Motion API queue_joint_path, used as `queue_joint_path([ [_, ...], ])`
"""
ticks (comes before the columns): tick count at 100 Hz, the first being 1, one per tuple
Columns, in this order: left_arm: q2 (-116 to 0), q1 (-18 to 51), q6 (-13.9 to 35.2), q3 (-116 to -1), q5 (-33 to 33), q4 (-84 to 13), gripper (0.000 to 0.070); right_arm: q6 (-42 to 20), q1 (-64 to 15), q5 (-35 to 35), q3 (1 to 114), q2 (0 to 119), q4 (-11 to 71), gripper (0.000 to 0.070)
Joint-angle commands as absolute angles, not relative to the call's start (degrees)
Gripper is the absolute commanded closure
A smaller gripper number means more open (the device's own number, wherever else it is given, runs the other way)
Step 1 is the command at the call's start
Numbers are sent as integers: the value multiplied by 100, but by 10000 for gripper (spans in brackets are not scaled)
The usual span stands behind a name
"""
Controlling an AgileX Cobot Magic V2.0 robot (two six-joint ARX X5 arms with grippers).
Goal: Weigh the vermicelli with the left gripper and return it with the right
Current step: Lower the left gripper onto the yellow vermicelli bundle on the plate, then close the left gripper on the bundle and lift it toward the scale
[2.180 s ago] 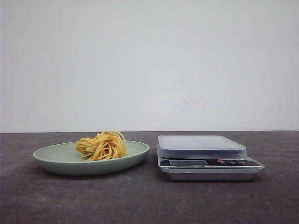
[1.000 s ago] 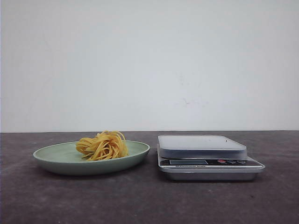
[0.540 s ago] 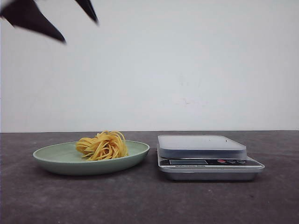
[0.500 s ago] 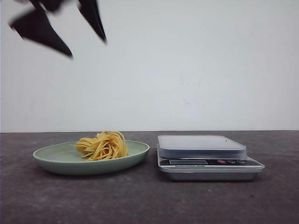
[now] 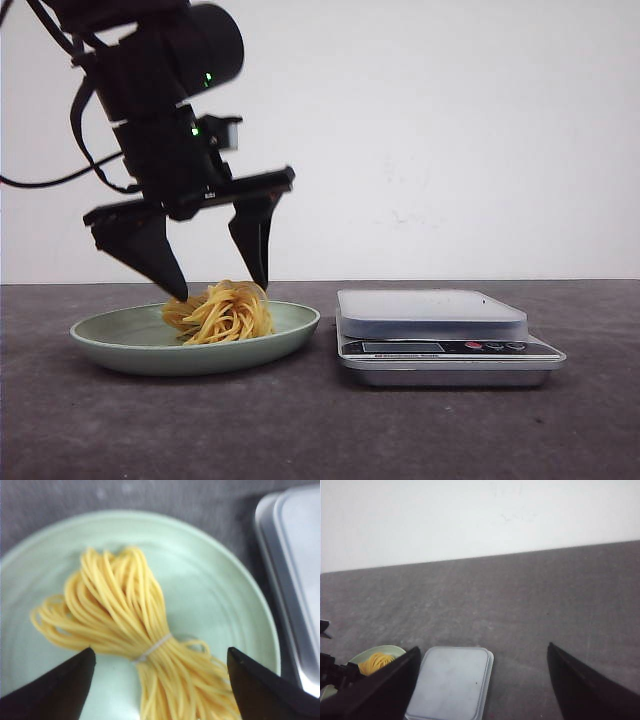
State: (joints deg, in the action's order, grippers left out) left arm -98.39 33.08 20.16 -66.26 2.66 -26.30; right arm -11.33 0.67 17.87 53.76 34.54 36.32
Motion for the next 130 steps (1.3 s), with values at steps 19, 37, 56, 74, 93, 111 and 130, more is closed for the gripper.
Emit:
queue_joint_path([
  [19, -10009, 3538, 2029, -6733, 259, -2733, 388, -1028, 49, 1806, 5496, 3472, 3616, 189],
  [37, -10022, 3538, 1992, -6733, 263, -3006, 445, -1048, 49, 1817, 5498, 3470, 3621, 190],
  [56, -10020, 3531, 1907, -6733, 261, -3044, 696, -1048, 49, 1820, 5498, 3468, 3618, 191],
  [74, -9793, 3533, 1712, -6735, 333, -3280, 695, -1046, 49, 1822, 5498, 3465, 3621, 191],
  [93, -8873, 3533, 1653, -6755, 217, -3017, 696, -1046, 49, 1820, 5498, 3465, 3629, 191],
  [111, -8429, 3621, 1286, -7210, -1732, -2779, 696, -1050, 51, 1811, 5498, 3465, 3605, 191],
  [130, -8626, 4045, 1236, -7550, -1929, -2185, 696, -1144, 51, 1815, 5511, 3465, 3605, 191],
])
